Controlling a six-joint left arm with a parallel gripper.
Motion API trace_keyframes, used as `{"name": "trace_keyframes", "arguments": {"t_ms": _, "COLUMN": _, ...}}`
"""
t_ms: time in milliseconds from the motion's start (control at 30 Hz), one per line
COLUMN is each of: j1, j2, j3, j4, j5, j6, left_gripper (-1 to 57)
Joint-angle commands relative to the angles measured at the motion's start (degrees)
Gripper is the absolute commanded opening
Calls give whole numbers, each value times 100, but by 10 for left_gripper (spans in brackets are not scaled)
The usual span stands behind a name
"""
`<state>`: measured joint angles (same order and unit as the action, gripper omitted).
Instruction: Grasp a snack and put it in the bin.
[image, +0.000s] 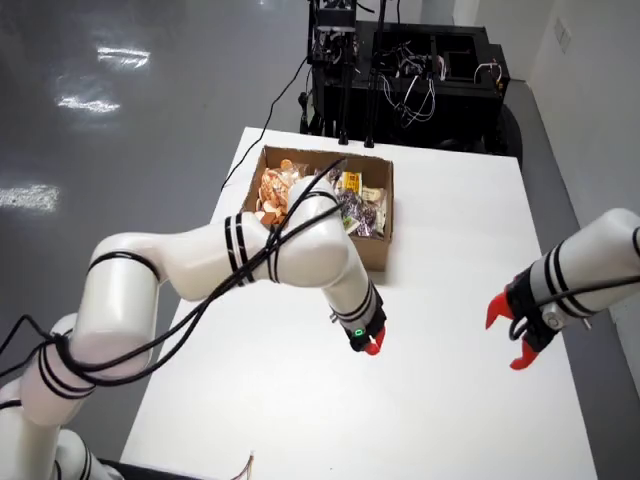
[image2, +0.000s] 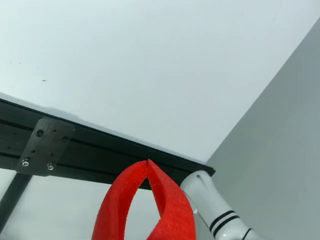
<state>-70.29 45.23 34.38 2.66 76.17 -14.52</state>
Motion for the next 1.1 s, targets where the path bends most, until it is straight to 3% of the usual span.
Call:
{"name": "trace_keyframes", "arguments": {"t_ms": 33, "j1": 26, "j2": 45, "j3": -80, "j4": 17, "j5": 1, "j6": -49, "left_gripper": -4}}
{"name": "trace_keyframes", "arguments": {"t_ms": 700, "j1": 121, "j2": 461, "j3": -777, "j4": 35, "j5": -14, "j6": -93, "left_gripper": -3}}
{"name": "trace_keyframes", "arguments": {"t_ms": 1100, "j1": 338, "j2": 1334, "j3": -2302, "j4": 41, "j5": -15, "j6": 248, "left_gripper": -2}}
